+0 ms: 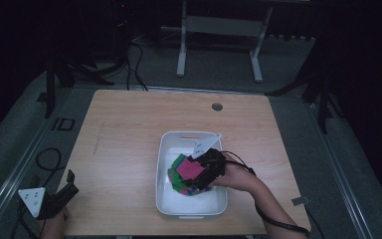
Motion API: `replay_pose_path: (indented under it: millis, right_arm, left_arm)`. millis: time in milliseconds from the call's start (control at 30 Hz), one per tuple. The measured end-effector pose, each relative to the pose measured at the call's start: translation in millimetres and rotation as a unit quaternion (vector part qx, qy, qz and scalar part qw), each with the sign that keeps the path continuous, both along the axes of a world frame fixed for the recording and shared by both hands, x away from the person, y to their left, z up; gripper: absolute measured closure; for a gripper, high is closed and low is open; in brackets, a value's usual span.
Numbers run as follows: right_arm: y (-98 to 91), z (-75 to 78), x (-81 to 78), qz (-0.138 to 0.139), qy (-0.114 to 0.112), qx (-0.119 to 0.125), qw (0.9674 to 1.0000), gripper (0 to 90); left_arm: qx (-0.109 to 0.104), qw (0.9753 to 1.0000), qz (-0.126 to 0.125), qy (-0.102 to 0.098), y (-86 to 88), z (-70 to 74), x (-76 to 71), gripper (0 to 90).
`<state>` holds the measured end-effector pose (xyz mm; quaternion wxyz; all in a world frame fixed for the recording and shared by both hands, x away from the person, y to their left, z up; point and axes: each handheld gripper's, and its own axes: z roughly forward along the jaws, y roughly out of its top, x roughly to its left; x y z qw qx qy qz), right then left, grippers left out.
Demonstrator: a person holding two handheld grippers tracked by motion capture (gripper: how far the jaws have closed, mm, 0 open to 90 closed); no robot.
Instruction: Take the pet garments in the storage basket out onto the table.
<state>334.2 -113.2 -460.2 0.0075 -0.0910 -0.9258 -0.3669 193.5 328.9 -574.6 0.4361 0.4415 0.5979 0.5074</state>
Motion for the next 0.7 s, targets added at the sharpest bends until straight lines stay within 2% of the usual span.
replay_pose_path:
  millis: [400,600,700]
  right_arm:
    - [37.3,-25.7,9.5,-0.005,0.003,-0.059,0.9982,13.3]
    - [49.5,-41.1,13.3,-0.020,-0.007,-0.104,0.9943,13.3]
    - [54.0,-48.1,14.4,-0.034,-0.018,-0.138,0.9896,13.8]
  left_arm:
    - [0.000,1.0000,-0.002,-0.001,0.2,0.0,-0.2,1.8]
    - [0.000,1.0000,-0.002,-0.001,0.2,-0.1,-0.2,1.8]
    - [0.000,1.0000,-0.002,-0.001,0.1,0.0,-0.2,1.8]
